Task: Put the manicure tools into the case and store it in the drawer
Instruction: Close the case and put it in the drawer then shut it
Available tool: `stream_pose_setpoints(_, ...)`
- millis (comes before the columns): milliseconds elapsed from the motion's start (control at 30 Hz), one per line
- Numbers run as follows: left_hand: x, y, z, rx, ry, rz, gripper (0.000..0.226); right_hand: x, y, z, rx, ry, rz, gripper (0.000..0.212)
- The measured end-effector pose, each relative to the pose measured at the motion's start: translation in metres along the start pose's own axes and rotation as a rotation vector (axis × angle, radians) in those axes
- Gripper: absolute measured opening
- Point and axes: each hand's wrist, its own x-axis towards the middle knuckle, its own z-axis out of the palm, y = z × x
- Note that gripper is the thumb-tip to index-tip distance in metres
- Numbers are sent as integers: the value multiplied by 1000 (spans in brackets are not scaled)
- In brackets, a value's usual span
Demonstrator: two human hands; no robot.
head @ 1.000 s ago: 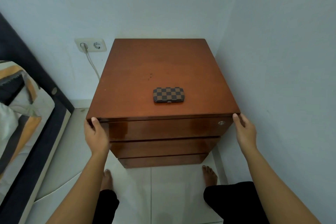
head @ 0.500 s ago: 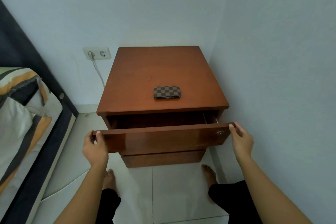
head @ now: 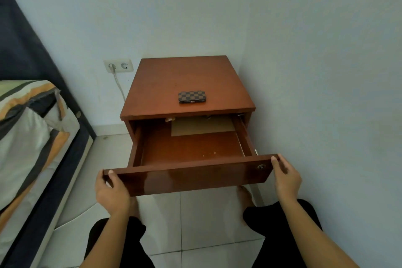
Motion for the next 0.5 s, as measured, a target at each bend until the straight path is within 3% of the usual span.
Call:
stream_pose_setpoints(133,4,-1,-4,42,-5,-11,43,3,-1,-8,-20,-64,9,42)
stream_pose_setpoints(267,22,15,-4,198,-64,40,43,29,-13,-8,-209,-266,-30,51)
stream_pose_setpoints(367,45,36,5,376,-134,207,50,54,-38,1,-377,-379,-148,57)
stream_pose_setpoints(500,82,62,44,687,-329,531,63,86,-80,38,-590,-527,-436,59)
